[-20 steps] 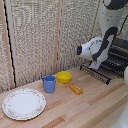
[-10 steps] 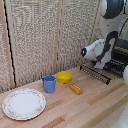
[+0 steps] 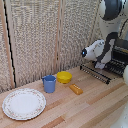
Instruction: Position your gripper near the tray handle while precisely lining it up. Firmly yet gently grip the handle, ensuring a strong hold. Slide the tray into the oven in a steady manner until it's entirely inside. Relinquish the handle as it sits within the oven and extract your gripper with care.
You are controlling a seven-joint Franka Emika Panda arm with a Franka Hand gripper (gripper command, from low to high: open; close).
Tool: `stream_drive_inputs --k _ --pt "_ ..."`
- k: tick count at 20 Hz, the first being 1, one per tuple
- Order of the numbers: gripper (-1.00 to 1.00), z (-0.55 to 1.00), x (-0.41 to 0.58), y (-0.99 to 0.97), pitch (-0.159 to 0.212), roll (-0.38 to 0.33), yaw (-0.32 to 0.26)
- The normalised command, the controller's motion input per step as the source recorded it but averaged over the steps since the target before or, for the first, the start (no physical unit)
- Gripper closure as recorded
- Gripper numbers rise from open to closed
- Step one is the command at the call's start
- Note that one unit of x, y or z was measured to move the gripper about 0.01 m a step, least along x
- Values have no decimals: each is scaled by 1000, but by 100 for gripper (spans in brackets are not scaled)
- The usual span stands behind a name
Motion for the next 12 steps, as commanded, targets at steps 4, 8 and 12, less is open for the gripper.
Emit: stream_drive_inputs --k 4,8,12 --pt "-100 262 128 271 0 -72 6" --pt "-100 296 271 399 21 -13 8" --pt "-100 316 319 187 15 62 -20"
